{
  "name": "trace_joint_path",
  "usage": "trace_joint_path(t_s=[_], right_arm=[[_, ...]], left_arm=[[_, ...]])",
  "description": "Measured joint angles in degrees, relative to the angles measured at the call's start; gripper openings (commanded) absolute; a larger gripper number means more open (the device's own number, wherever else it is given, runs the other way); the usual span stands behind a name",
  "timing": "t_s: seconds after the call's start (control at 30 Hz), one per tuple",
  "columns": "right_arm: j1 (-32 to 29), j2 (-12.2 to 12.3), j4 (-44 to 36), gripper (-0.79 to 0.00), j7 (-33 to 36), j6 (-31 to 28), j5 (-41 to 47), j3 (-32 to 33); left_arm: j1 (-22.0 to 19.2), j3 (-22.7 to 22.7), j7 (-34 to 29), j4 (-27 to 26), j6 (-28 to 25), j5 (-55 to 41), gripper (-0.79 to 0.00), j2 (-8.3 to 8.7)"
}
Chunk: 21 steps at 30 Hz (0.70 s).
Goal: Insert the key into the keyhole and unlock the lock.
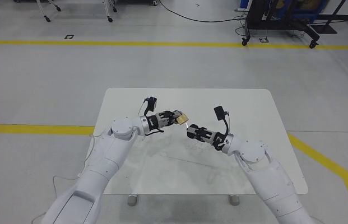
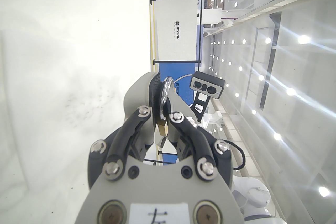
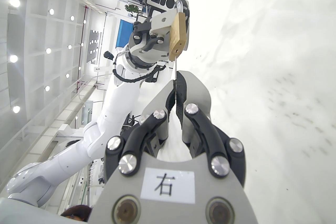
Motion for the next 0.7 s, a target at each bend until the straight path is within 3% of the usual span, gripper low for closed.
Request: trace_joint_path(t_s=[0.7], right_arm=[[0.7,0.2,0.8,-0.785,1.1,0.4,0.0,-1.3]], left_arm=[[0.6,0.8,-0.4,-1.7,-0.1,2.2,-0.785,0.23]])
